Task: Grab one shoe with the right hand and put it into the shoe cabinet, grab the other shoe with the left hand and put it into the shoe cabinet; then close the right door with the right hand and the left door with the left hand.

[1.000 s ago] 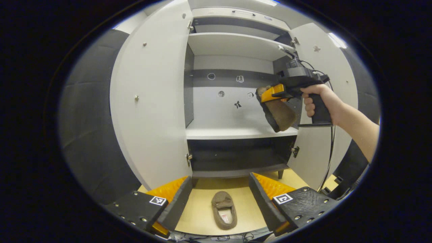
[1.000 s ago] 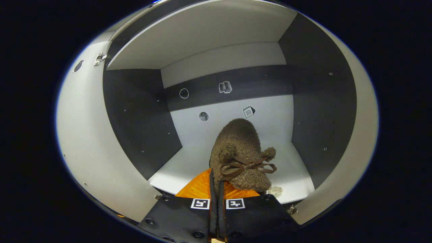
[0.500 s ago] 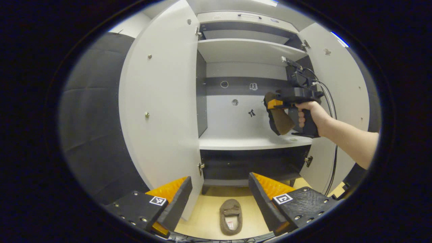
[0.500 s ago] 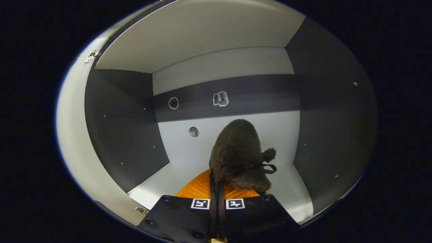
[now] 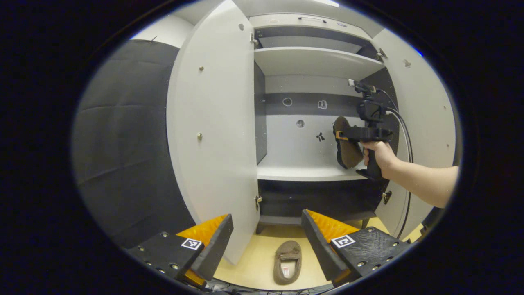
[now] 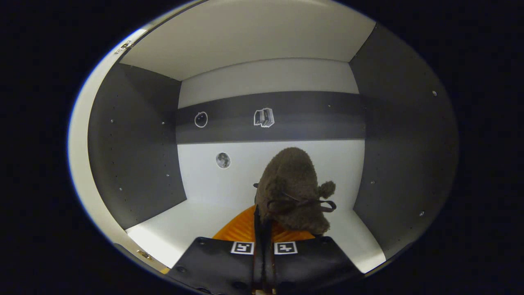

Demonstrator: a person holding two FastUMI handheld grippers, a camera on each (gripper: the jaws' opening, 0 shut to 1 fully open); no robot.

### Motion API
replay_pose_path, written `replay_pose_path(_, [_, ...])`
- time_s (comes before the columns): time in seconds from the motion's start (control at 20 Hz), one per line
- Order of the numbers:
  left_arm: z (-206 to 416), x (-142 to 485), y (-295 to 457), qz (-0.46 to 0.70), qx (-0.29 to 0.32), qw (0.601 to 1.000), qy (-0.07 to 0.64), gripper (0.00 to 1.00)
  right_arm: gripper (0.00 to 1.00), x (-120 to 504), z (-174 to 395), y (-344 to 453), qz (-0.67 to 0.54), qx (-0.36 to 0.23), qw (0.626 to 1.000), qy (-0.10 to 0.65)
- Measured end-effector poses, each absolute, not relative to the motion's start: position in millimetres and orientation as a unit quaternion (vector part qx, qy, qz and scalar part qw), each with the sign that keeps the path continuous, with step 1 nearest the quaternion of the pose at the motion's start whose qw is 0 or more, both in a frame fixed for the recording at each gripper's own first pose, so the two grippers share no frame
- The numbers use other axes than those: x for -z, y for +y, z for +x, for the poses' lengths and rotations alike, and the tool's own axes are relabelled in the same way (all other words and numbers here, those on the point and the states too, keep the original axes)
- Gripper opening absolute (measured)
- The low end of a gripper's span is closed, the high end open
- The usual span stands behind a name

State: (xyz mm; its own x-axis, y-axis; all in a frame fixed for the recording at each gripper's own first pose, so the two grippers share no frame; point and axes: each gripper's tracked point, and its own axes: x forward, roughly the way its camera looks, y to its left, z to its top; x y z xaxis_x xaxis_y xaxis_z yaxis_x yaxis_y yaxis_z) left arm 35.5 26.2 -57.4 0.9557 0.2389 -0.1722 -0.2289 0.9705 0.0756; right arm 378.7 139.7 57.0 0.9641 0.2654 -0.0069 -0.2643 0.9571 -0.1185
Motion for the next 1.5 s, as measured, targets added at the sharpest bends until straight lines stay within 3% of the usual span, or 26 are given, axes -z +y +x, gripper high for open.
replay_pose_path(0.25, [34.9, 58.5, 22.9, 0.023, -0.115, 0.989, 0.087, 1.0, 0.1, -54.2, 381.8, 127.9, -0.046, -0.116, 0.992, 0.0])
replay_pose_path(0.5, [34.7, 57.1, 17.3, 0.023, -0.102, 0.991, 0.082, 0.98, 0.35, -34.7, 374.2, 121.4, -0.053, -0.116, 0.991, 0.036])
replay_pose_path(0.65, [33.8, 58.1, 15.1, 0.023, -0.094, 0.992, 0.082, 0.98, 0.84, -44.6, 367.2, 127.3, -0.072, -0.123, 0.989, 0.036])
replay_pose_path(0.85, [32.0, 58.1, 14.8, 0.023, -0.089, 0.993, 0.079, 1.0, 1.0, -73.0, 345.4, 135.8, -0.072, -0.132, 0.989, 0.017])
replay_pose_path(1.15, [31.8, 63.5, 21.0, 0.02, -0.082, 0.993, 0.077, 0.98, 1.0, -110.0, 294.3, 135.9, -0.054, -0.143, 0.988, -0.017])
replay_pose_path(1.5, [40.1, 78.4, 19.3, 0.032, -0.05, 0.994, 0.088, 0.98, 0.97, -110.7, 232.1, 122.3, -0.066, -0.137, 0.988, -0.034])
